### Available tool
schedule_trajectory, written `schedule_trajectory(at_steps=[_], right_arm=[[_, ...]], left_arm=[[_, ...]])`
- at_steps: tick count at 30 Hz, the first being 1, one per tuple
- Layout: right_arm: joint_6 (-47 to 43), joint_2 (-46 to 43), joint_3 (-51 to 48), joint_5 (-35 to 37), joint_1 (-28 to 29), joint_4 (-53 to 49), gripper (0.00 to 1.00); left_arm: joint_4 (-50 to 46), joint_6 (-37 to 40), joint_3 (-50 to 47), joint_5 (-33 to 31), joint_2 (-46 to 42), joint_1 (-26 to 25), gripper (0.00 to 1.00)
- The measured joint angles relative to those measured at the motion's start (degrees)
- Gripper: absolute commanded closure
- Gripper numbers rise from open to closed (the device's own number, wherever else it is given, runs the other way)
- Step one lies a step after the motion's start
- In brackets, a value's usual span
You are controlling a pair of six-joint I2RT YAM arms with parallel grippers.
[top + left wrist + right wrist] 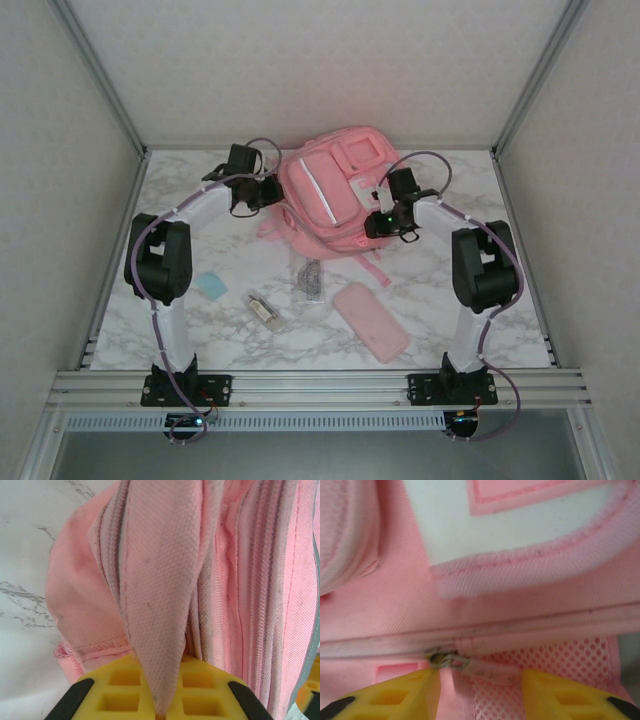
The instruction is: Pack the student bag
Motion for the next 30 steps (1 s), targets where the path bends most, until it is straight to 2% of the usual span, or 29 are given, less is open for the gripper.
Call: schedule_trajectory(at_steps=[5,7,10,12,16,20,26,30], right_arm=[[-2.3,0.9,1.6,2.8,0.4,-0.9,0.45],[-2.9,1.8,2.6,3.2,0.5,-1.3,0.49],[-4.0,3.6,4.3,3.3,0.7,-2.3,0.64],[-4.3,3.9,4.6,3.0,1.1,-2.6,0.8],[-3.6,3.9,4.8,2.4,1.7,-3.2,1.0],[-1.2,3.0,4.8,0.5,1.7,-4.1,1.0],[7.7,0.0,4.8,-8.8,1.8,-4.9,1.0],[12.3,-0.3,4.8,-11.0,3.6,-4.9,1.0]], left_arm=[[0.0,1.3,0.2,1.9,0.2,0.1,0.93],[-0.2,1.6,0.6,2.6,0.3,0.1,0.93],[-0.5,1.6,1.2,3.1,0.5,0.1,0.93],[-0.5,1.6,1.3,3.3,0.8,0.1,0.93],[-0.4,1.1,1.3,3.8,1.0,0.1,0.93],[0.4,-0.6,1.2,4.1,1.0,0.1,0.93],[6.7,-5.2,-2.8,4.3,0.5,0.1,0.93],[10.1,-8.1,-4.4,4.1,0.2,-0.2,0.93]])
